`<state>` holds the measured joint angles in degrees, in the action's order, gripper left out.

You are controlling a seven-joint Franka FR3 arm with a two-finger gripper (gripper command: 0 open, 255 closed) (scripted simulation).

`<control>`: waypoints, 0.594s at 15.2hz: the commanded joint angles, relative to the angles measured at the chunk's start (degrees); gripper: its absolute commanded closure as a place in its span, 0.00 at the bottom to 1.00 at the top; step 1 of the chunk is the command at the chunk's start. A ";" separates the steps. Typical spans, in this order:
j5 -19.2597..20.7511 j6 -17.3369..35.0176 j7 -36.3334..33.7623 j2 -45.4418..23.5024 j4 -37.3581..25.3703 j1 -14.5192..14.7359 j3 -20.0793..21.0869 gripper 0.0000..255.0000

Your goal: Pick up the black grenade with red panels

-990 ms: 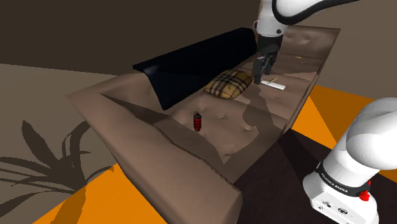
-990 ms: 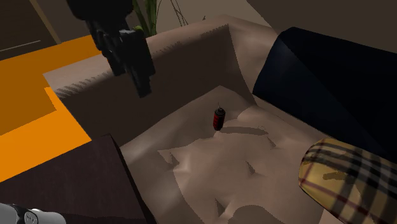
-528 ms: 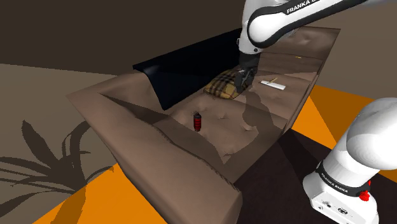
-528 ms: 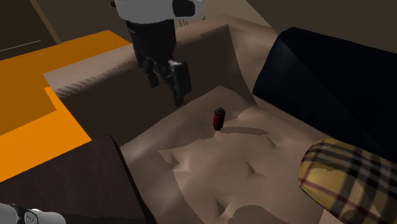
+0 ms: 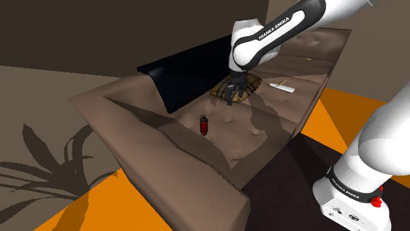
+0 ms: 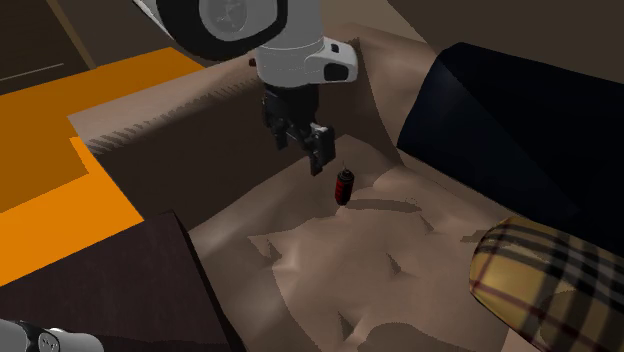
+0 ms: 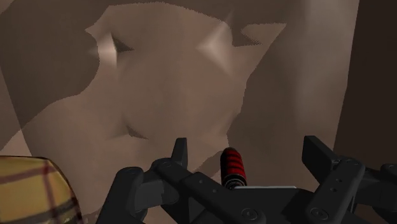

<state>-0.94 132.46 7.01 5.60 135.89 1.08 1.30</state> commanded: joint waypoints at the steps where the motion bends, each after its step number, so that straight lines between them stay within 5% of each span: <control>1: -0.49 2.71 -0.10 -4.55 -2.24 0.25 0.21 0.00; 9: -2.23 10.23 0.40 -22.42 -13.93 0.73 0.92 0.00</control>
<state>-2.94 141.75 7.38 -14.25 123.78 1.73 2.08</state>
